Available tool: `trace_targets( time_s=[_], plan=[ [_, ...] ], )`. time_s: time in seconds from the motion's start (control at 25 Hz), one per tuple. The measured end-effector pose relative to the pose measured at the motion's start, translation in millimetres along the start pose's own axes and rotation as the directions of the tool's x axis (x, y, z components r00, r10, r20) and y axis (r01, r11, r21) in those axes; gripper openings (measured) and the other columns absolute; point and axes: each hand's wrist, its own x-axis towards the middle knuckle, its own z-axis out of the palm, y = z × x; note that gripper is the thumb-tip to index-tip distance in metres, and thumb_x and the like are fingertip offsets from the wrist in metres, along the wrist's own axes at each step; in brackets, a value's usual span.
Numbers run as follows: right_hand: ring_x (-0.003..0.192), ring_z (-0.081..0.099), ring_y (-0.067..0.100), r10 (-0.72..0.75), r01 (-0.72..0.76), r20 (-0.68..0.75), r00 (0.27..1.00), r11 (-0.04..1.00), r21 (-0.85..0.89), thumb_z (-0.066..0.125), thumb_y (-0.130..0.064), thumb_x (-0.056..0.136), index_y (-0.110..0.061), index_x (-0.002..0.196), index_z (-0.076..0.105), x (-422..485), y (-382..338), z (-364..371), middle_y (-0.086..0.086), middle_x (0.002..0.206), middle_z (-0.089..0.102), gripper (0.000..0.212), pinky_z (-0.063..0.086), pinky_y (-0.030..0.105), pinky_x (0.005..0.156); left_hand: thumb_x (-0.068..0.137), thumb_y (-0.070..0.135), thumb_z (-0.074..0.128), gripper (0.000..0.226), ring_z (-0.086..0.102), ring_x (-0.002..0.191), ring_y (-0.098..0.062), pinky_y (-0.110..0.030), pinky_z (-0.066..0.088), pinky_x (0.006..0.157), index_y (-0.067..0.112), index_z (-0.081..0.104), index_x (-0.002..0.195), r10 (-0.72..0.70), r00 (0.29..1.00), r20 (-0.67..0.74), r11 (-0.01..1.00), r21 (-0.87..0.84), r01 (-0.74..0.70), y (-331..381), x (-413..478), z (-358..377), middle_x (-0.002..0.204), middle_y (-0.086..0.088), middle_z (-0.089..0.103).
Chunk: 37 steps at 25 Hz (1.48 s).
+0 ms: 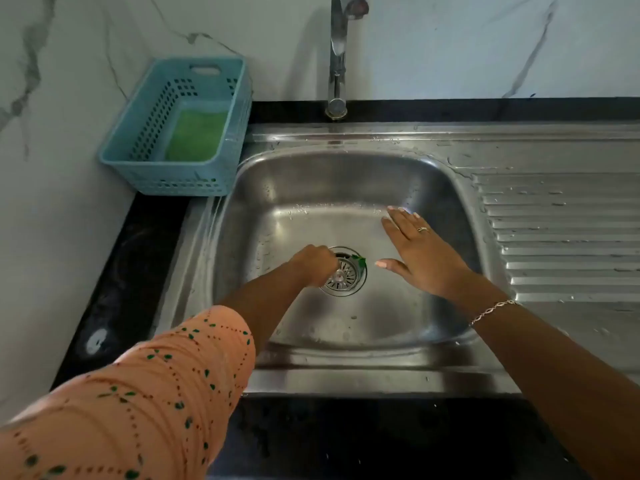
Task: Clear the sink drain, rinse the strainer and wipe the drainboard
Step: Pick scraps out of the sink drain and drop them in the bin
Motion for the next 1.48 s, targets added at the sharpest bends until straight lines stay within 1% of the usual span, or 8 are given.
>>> trace_targets(
  time_s=[0.12, 0.36, 0.44, 0.6, 0.8, 0.96, 1.32, 1.48],
  plan=[
    [0.144, 0.011, 0.031, 0.013, -0.013, -0.022, 1.0, 1.0, 0.006, 0.041, -0.051, 0.089, -0.003, 0.144, 0.018, 2.3, 2.3, 3.5, 0.019, 0.154, 0.015, 0.076, 0.005, 0.039, 0.118, 0.084, 0.003, 0.049, 0.022, 0.058, 0.101, -0.03, -0.04, 0.049, 0.08, 0.005, 0.06, 0.104, 0.013, 1.0, 0.016, 0.998, 0.056, -0.014, -3.7, 11.9, 8.2, 0.11, -0.014, 0.064],
    [0.143, 0.015, 0.031, 0.036, -0.036, 0.027, 0.999, 0.999, 0.013, 0.044, -0.053, 0.087, -0.005, 0.143, 0.021, -1.9, 1.1, 8.0, 0.019, 0.153, 0.019, 0.077, 0.005, 0.039, 0.118, 0.09, 0.009, 0.045, 0.028, 0.058, 0.106, -0.029, -0.04, 0.046, 0.086, 0.009, 0.059, 0.113, 0.128, 0.992, -0.019, 0.989, 0.079, -0.126, -1.2, 27.9, 27.1, 0.117, -0.011, 0.062],
    [0.143, 0.016, 0.032, 0.046, -0.046, 0.033, 0.998, 0.999, 0.014, 0.045, -0.052, 0.087, -0.005, 0.143, 0.022, -3.7, 1.7, 8.9, 0.019, 0.153, 0.02, 0.076, 0.005, 0.039, 0.118, 0.09, 0.009, 0.043, 0.029, 0.057, 0.108, -0.029, -0.041, 0.044, 0.088, 0.01, 0.058, 0.114, 0.124, 0.992, -0.011, 0.991, 0.05, -0.124, -1.5, 30.8, 31.6, 0.119, -0.011, 0.061],
    [0.143, 0.016, 0.032, 0.057, -0.058, 0.03, 0.998, 0.998, 0.032, 0.046, -0.052, 0.087, -0.005, 0.142, 0.024, -4.1, 3.1, 9.0, 0.02, 0.152, 0.021, 0.076, 0.005, 0.039, 0.118, 0.089, 0.008, 0.044, 0.026, 0.056, 0.107, -0.028, -0.041, 0.042, 0.09, 0.009, 0.061, 0.108, 0.097, 0.995, 0.012, 0.995, -0.014, -0.096, -0.2, 37.2, 37.7, 0.117, -0.01, 0.062],
    [0.143, 0.016, 0.032, 0.046, -0.047, 0.023, 0.999, 0.998, 0.049, 0.046, -0.051, 0.087, -0.004, 0.142, 0.024, -3.2, 0.6, 10.6, 0.019, 0.152, 0.022, 0.076, 0.005, 0.039, 0.118, 0.089, 0.009, 0.046, 0.025, 0.056, 0.109, -0.029, -0.043, 0.039, 0.094, 0.008, 0.06, 0.109, 0.118, 0.993, 0.001, 0.993, 0.005, -0.118, 1.1, 41.5, 43.3, 0.118, -0.012, 0.062],
    [0.143, 0.014, 0.03, 0.042, -0.043, 0.029, 0.999, 0.998, 0.041, 0.044, -0.053, 0.088, -0.006, 0.143, 0.021, -2.5, -0.5, 11.9, 0.018, 0.153, 0.021, 0.076, 0.005, 0.039, 0.118, 0.089, 0.013, 0.047, 0.026, 0.056, 0.11, -0.03, -0.046, 0.037, 0.097, 0.005, 0.058, 0.111, 0.122, 0.992, 0.03, 0.992, -0.006, -0.122, 3.4, 44.6, 47.8, 0.119, -0.015, 0.062],
    [0.144, 0.013, 0.03, 0.039, -0.041, 0.059, 0.997, 0.998, 0.037, 0.041, -0.055, 0.087, -0.007, 0.144, 0.02, -3.0, -0.2, 14.5, 0.017, 0.153, 0.02, 0.077, 0.006, 0.04, 0.119, 0.089, 0.009, 0.045, 0.026, 0.056, 0.108, -0.031, -0.048, 0.039, 0.095, 0.004, 0.058, 0.11, 0.159, 0.987, 0.031, 0.978, 0.133, -0.162, 9.1, 50.2, 49.7, 0.115, -0.015, 0.063],
    [0.144, 0.014, 0.029, 0.03, -0.033, 0.069, 0.997, 0.999, 0.041, 0.04, -0.055, 0.087, -0.007, 0.144, 0.02, -4.3, -0.3, 17.2, 0.017, 0.153, 0.021, 0.077, 0.006, 0.039, 0.119, 0.091, 0.01, 0.042, 0.027, 0.055, 0.11, -0.032, -0.049, 0.04, 0.097, 0.003, 0.057, 0.113, 0.175, 0.984, 0.016, 0.97, 0.169, -0.175, 8.2, 50.7, 51.4, 0.118, -0.017, 0.061]
  ],
)
